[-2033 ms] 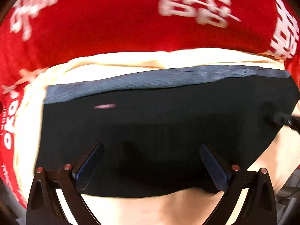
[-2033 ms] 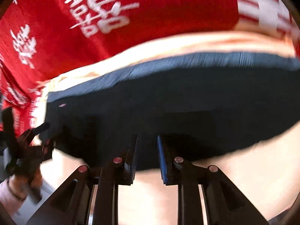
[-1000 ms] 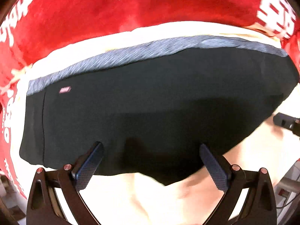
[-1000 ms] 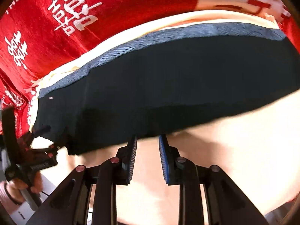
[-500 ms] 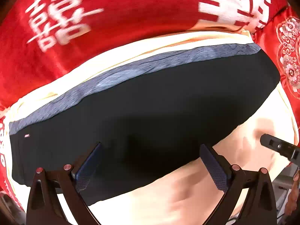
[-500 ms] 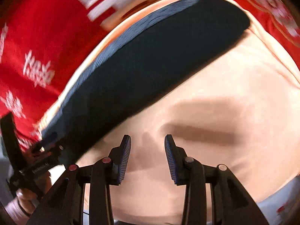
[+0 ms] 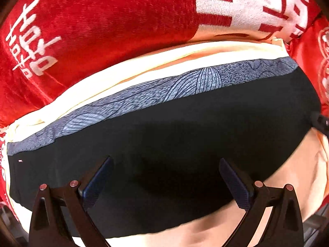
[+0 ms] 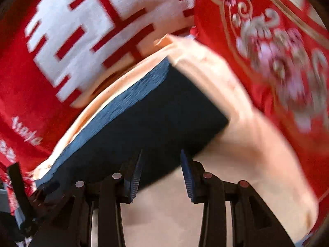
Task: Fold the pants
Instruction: 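Smooth the folded trousers with the left gripper while the right gripper grasps the folded end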
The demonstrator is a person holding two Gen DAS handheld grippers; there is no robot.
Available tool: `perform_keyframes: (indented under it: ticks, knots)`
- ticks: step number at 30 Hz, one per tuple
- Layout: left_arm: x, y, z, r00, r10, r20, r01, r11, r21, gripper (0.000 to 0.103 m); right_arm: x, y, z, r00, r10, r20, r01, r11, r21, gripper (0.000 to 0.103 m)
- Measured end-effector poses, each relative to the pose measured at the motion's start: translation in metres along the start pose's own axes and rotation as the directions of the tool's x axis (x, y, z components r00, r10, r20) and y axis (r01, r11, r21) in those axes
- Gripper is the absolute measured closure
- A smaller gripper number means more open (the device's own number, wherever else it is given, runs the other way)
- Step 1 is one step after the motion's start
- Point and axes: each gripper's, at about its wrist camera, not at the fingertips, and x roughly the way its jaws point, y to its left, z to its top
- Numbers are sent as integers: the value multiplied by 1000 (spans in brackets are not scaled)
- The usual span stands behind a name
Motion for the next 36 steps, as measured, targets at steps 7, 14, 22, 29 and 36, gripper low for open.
perform_keyframes:
  ticks: [7, 14, 22, 29, 36]
  knots:
    - [15, -7, 3, 1000, 24, -9, -24, 1000, -7, 0, -11, -33, 22, 999, -28, 37, 27, 999, 23, 76]
    - [4, -14, 10, 1000, 14, 1, -14, 1000, -5, 0, -10, -56, -32, 971, 238, -26, -228, 951, 209, 51]
    - [15, -18, 7, 1000, 7, 10, -6, 1000, -23, 0, 23, -59, -48, 909, 412, 67, -411, 854, 319, 51]
    - [15, -20, 2, 999, 9, 39, -9, 1000, -16, 0, 35, -61, -28, 861, 479, 169, -508, 799, 323, 50]
    - [10, -18, -4, 999, 2, 36, -1, 1000, -18, 7, 53, -36, -4, 880, 464, 103, -473, 833, 286, 84]
